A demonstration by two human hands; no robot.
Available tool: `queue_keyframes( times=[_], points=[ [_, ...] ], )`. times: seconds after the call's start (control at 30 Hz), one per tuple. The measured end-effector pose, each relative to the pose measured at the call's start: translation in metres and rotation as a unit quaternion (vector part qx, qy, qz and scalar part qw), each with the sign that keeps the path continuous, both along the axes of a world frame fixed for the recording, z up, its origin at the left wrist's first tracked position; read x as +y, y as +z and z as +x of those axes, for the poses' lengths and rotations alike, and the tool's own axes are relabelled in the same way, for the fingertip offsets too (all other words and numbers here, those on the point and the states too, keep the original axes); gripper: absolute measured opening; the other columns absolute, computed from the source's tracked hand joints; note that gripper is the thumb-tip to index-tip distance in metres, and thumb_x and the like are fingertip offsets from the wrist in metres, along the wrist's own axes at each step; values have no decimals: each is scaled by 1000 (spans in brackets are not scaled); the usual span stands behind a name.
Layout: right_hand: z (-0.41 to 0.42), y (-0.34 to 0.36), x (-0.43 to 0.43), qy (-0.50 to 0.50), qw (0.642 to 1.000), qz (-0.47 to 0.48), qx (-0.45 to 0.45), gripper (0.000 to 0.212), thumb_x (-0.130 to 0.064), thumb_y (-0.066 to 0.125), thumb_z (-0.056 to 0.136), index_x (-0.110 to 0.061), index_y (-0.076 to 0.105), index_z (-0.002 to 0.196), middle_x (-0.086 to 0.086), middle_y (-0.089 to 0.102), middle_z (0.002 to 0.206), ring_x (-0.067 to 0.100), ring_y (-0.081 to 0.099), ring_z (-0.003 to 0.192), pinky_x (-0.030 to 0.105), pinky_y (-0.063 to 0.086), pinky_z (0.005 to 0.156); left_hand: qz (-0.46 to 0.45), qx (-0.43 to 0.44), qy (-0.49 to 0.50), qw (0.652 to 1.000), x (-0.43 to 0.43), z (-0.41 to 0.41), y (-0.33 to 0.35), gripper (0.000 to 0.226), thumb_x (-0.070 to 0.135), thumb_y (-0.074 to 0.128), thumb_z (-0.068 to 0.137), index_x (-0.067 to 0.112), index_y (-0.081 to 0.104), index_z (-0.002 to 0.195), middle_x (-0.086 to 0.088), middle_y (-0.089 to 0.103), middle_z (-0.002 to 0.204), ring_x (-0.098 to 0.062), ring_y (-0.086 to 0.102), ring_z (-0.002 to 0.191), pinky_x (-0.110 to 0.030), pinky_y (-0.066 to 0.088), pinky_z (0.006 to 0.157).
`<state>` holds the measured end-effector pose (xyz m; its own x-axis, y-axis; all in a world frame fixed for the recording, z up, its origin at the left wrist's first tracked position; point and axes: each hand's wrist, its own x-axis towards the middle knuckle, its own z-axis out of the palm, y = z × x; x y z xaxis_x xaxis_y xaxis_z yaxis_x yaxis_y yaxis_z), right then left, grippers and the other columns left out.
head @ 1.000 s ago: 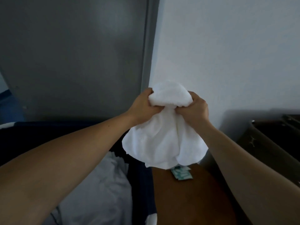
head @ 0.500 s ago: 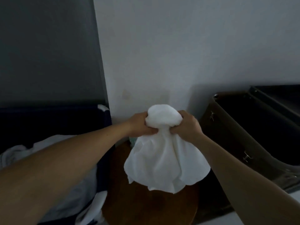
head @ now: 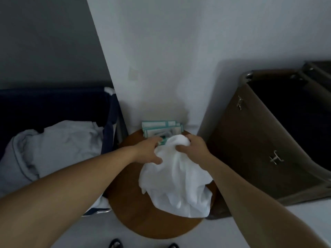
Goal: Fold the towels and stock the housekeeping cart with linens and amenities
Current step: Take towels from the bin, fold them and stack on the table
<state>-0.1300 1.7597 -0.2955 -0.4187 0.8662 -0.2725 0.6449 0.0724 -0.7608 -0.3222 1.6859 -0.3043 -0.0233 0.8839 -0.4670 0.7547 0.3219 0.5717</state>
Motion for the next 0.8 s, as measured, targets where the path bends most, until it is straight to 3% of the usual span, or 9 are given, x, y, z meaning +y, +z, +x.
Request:
queue_keyframes(
  times=[0.07,0.2,0.3,0.43,0.5,0.57,0.67,0.7,0.8],
  points=[
    [5,16,0,11,998,-44,39,36,-21,80,80,-10,67,111,6,67,103,24,65,94,34,55,80,-1,-41,-9,999,2,6,1,104,38,84,73,28,20,154,15,33,138,-10,36,131,-35,37,112],
    [15,45,2,10,973,-139,181,22,4,71,80,-13,73,95,11,72,96,25,68,88,38,56,84,70,-50,-30,996,14,16,14,42,28,69,90,27,57,130,7,59,125,-16,57,116,-22,43,86],
    [26,49,4,-22,967,-119,222,34,10,61,80,-13,70,104,14,68,104,28,63,98,44,52,93,61,-144,30,987,17,16,36,32,21,63,94,27,58,126,8,62,113,-4,61,95,-17,50,72],
    [47,29,2,122,989,-84,28,89,-5,74,79,-25,28,153,5,34,152,26,35,139,40,39,109,59,-247,74,964,15,15,76,30,8,54,97,15,56,126,-6,65,108,-17,66,89,-30,59,69],
    [54,15,0,162,982,-51,-84,104,-21,82,78,-29,15,157,-1,22,158,24,25,144,41,31,115,48,-294,80,951,15,16,93,27,3,48,96,10,57,120,-9,62,101,-20,63,84,-28,58,65],
    [57,10,-4,122,988,-60,-68,82,-31,81,79,-31,37,148,-4,40,147,22,42,133,37,42,106,35,-344,87,934,13,17,108,26,-1,45,91,5,57,114,-13,58,97,-23,59,83,-27,55,64],
    [57,18,-4,48,997,-63,0,19,-29,74,86,-30,67,103,-4,65,113,11,62,95,29,53,85,24,-334,112,935,11,14,117,30,7,51,76,3,54,105,-15,52,96,-29,52,86,-38,46,75],
    [57,25,-3,19,998,-59,31,8,-25,71,88,-30,68,93,-1,68,109,9,62,88,29,53,82,24,-282,114,952,10,13,117,29,9,53,76,3,55,105,-17,53,96,-29,52,86,-39,45,76],
    [55,58,-1,-60,988,-76,119,12,-20,62,90,-15,73,91,16,73,101,30,70,85,46,57,84,-21,-39,10,999,8,6,113,22,14,55,93,5,59,112,-15,58,99,-26,54,82,-35,46,69]
  ],
)
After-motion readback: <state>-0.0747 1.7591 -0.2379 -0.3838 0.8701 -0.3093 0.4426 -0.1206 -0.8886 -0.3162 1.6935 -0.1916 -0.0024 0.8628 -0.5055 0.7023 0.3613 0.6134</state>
